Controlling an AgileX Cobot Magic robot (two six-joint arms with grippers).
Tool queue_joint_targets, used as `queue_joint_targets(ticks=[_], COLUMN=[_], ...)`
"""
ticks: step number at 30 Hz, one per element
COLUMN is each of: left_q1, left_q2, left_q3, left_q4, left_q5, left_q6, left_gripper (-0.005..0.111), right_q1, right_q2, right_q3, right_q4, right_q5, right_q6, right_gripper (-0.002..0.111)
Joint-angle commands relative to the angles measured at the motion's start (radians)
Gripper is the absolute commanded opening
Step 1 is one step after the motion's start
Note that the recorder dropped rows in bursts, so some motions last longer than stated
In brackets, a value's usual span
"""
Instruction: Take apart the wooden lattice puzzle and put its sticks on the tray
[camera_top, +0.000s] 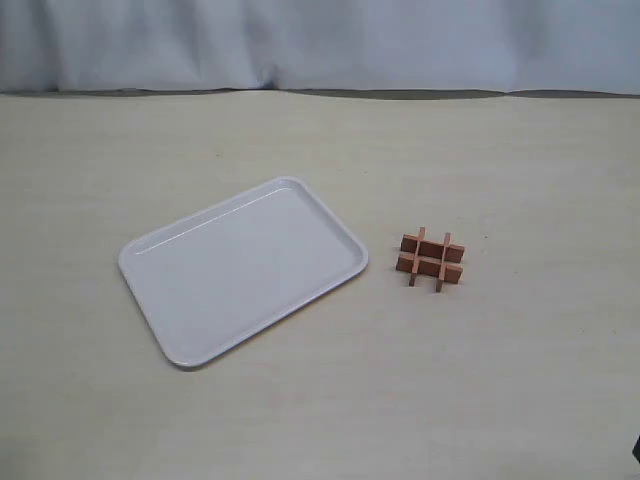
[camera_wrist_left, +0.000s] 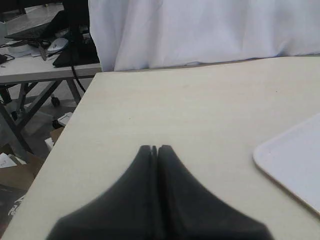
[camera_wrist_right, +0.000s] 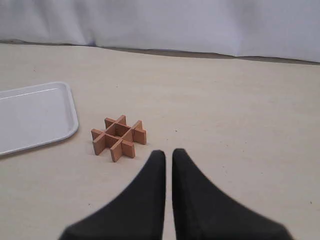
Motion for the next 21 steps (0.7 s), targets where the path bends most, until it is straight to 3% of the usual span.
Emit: queue_joint_targets(ticks=[1, 19, 21], left_q1=[0.000, 0.000, 0.000], left_q2=[-0.002, -0.002, -0.002], left_q3=[0.002, 0.002, 0.002], left_q4=[-0.003, -0.003, -0.003], left_q5=[-0.011, -0.011, -0.011], left_q6=[0.001, 0.001, 0.001], left_gripper=[0.000, 0.000, 0.000], right_q1=[-0.007, -0.007, -0.007], right_q2=[-0.006, -0.006, -0.006], right_q3=[0.002, 0.002, 0.002], right_q4=[-0.007, -0.014, -0.089], right_q5=[-0.008, -0.011, -0.025], right_q6=[0.004, -0.029, -0.073], right_gripper=[0.005, 0.005, 0.005])
